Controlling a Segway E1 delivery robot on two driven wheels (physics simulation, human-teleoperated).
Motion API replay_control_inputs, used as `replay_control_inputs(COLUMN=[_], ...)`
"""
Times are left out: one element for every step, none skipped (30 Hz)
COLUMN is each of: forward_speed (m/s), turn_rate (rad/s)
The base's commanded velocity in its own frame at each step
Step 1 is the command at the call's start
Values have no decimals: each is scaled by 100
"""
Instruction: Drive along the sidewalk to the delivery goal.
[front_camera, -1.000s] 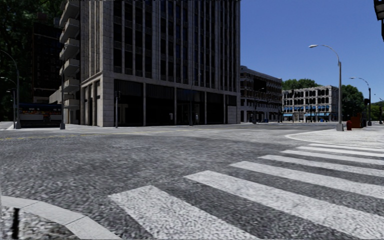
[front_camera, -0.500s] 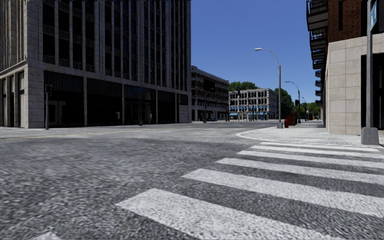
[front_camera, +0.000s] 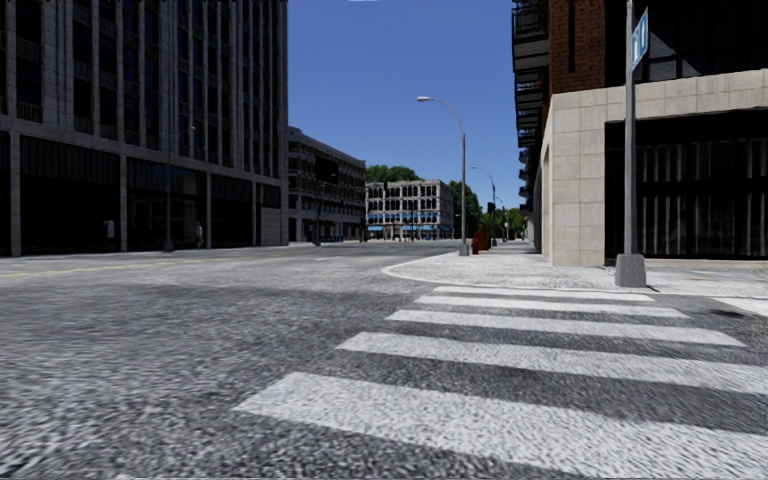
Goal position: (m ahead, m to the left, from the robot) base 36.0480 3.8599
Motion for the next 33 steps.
replay_control_inputs(forward_speed=[157,157,157,157,157,157,157,157,157,157,157,157,157,157,157,157,157,157,157,157,157,157,157,157,156,156,156,156,156,155,155,151,149], turn_rate=[-70,-70,-70,-70,-70,-70,-70,-70,-70,-70,-70,-70,-70,-70,-69,-69,-47,0,0,0,0,0,0,0,0,0,0,0,0,0,0,0,9])
